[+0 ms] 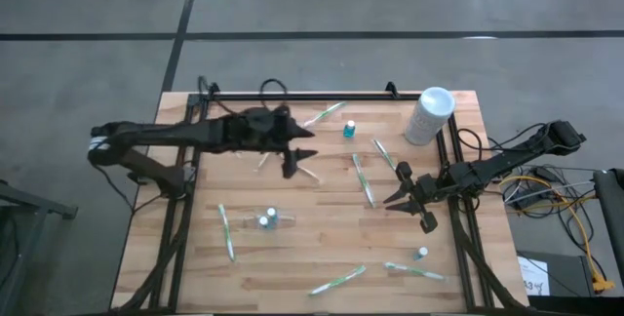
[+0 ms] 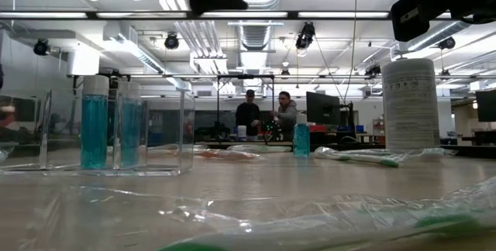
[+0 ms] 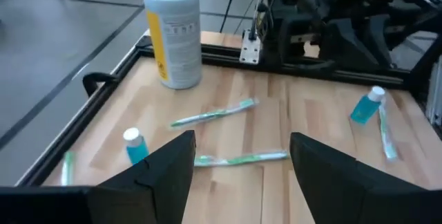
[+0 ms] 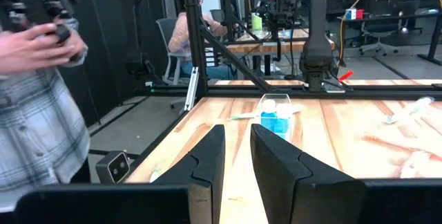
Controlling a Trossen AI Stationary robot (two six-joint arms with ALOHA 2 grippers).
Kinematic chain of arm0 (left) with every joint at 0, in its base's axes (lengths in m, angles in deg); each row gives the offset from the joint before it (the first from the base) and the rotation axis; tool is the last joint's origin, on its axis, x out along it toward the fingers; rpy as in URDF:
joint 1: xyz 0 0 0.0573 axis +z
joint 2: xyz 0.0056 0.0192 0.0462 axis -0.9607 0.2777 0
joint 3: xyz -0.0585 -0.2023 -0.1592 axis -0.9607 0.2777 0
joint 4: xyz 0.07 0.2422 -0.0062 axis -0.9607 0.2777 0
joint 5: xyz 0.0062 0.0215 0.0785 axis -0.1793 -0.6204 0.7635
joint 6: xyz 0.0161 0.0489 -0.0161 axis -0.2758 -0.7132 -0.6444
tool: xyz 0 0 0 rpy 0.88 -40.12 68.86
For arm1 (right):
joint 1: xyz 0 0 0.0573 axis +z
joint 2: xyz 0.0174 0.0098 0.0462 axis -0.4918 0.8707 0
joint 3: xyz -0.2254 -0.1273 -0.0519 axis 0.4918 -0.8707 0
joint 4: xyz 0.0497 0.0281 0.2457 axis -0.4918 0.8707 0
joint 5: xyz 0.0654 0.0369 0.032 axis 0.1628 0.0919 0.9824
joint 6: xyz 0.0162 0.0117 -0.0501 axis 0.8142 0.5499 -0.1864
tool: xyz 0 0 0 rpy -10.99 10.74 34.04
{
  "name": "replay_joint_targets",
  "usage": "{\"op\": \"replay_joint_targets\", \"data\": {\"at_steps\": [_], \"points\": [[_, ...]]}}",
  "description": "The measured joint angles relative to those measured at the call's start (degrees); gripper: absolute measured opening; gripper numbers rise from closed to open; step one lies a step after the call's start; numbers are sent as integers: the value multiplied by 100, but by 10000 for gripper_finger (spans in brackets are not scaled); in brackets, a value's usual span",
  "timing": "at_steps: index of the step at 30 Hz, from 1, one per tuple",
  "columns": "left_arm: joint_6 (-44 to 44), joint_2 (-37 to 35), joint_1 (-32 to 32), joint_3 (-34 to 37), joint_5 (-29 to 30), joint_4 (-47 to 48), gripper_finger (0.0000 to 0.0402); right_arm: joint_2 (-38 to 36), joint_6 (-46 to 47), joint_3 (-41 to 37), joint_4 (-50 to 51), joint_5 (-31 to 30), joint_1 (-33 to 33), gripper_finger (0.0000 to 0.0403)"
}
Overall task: Pick & Place toothbrushing station
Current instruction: Put the blue mouthwash into the transparent organizer
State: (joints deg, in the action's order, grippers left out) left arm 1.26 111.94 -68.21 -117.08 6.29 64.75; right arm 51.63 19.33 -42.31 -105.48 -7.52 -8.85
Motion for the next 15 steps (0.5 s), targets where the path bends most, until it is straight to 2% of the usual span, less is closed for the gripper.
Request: {"op": "replay_joint_targets", "data": {"at_steps": [9,15], "points": [[205,-1674,53,1538,23,-803,241,-1,0,0,-2,-1,0,68],[225,-2354,61,1891,27,-680,240,0,0,0,0,-1,1,68]]}}
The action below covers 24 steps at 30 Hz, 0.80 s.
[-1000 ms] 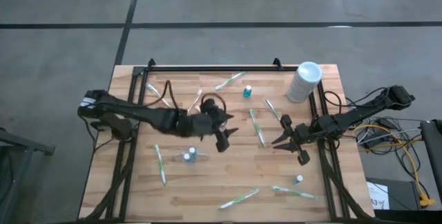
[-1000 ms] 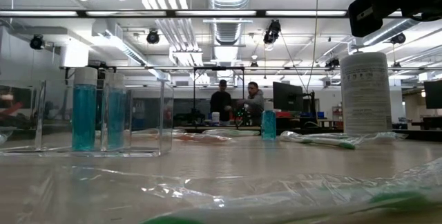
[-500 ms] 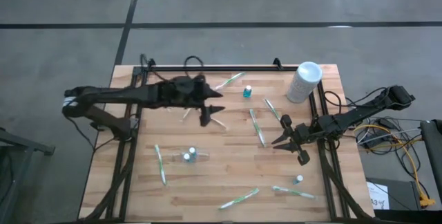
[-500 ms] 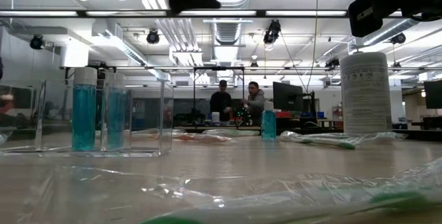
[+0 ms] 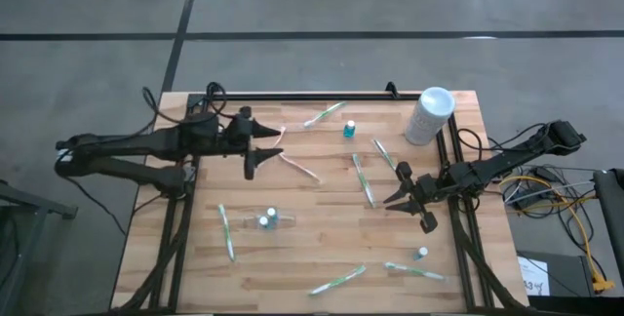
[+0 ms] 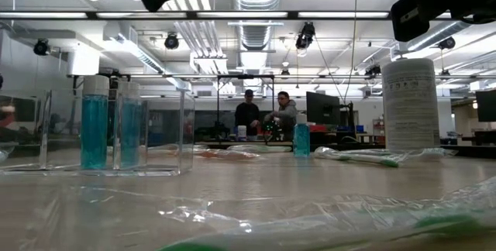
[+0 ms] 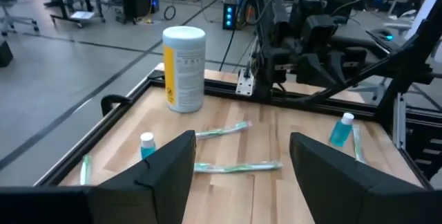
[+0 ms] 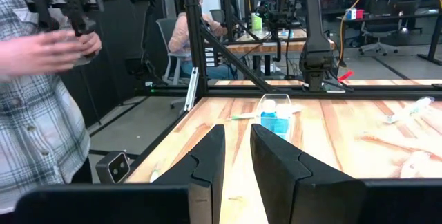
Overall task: Pick & Place toothbrushing station
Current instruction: Put the blue mouthwash into the transparent organizer
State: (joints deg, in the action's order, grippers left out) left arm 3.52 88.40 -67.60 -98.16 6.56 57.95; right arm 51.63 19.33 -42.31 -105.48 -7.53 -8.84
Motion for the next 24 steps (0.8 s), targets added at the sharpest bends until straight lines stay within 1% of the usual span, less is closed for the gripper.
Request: {"op": "replay_joint_targets", "data": {"at_steps": [6,12,15,19,21,24], "points": [[-335,-466,26,83,63,344,239,0,0,0,0,1,-2,68],[-223,-692,116,232,181,586,239,0,0,0,0,1,0,68],[-74,-716,114,359,175,327,239,0,0,0,0,1,-1,68],[-116,-720,114,640,169,-594,239,0,0,0,0,1,-2,68],[-141,-770,120,739,170,-659,239,0,0,0,0,-1,0,68],[-169,-936,127,855,168,-424,239,0,0,0,0,1,0,68]]}}
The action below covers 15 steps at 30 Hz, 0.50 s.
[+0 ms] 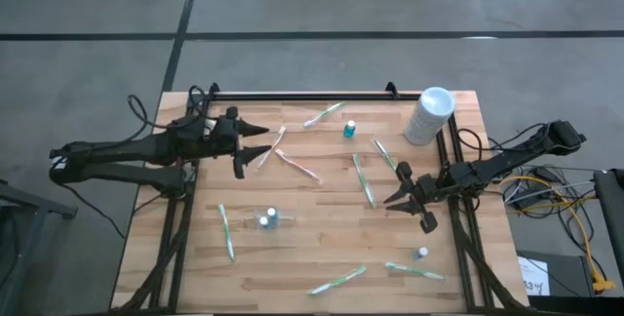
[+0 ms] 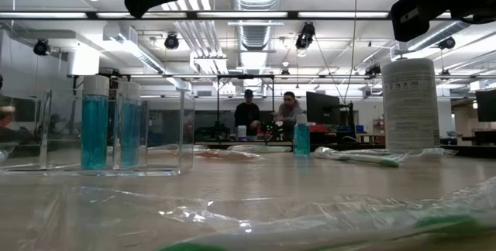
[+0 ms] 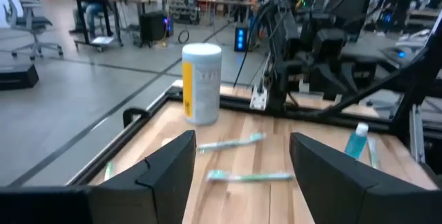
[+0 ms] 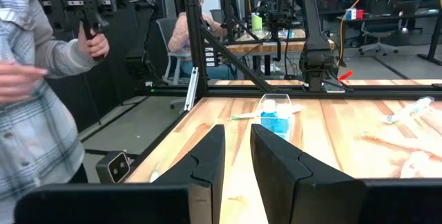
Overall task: Pick & Place toothbrushing station
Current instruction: Put the blue mouthwash into the transparent organizer
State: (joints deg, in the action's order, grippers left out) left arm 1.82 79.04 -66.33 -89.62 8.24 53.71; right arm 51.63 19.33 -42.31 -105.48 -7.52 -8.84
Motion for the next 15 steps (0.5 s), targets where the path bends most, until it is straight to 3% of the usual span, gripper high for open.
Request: {"op": "replay_joint_targets", "data": {"at_steps": [6,15], "points": [[6,-577,98,-125,-6,803,239,0,0,0,0,0,0,68],[-64,-953,96,50,-7,822,239,0,0,0,0,0,-2,68]]}}
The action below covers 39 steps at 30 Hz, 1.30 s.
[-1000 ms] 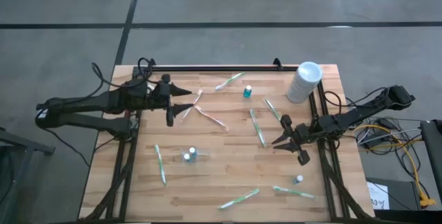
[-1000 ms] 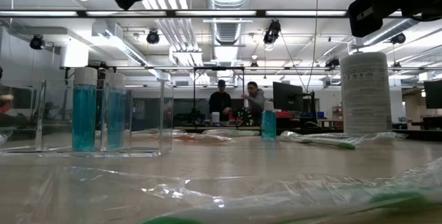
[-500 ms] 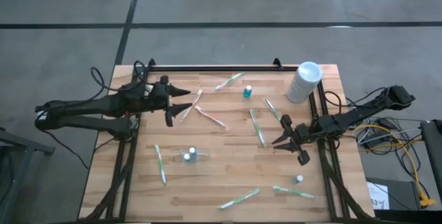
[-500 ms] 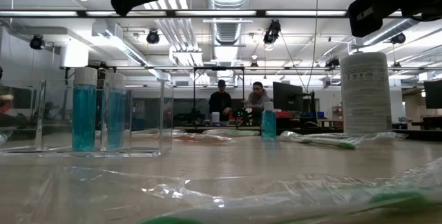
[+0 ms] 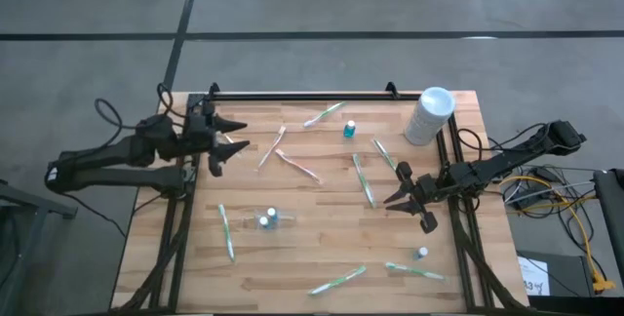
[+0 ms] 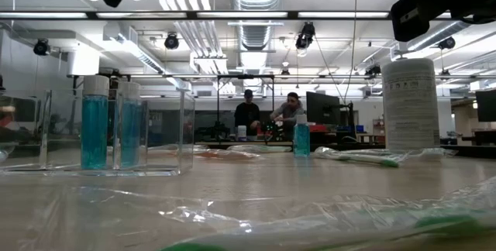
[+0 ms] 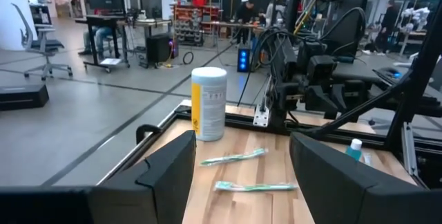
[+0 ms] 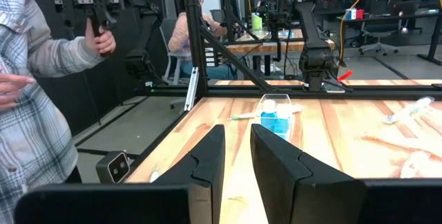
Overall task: Pick & Place toothbrushing station
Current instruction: Put the blue mouthwash into the transparent organizer
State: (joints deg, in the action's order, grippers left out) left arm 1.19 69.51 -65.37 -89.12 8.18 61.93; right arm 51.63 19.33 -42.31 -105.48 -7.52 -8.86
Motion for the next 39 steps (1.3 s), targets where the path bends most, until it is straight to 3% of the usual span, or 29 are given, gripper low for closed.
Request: {"op": "replay_joint_targets", "data": {"at_steps": [39], "points": [[695,36,0,141,9,-4,239,-1,0,0,0,0,2,68]]}}
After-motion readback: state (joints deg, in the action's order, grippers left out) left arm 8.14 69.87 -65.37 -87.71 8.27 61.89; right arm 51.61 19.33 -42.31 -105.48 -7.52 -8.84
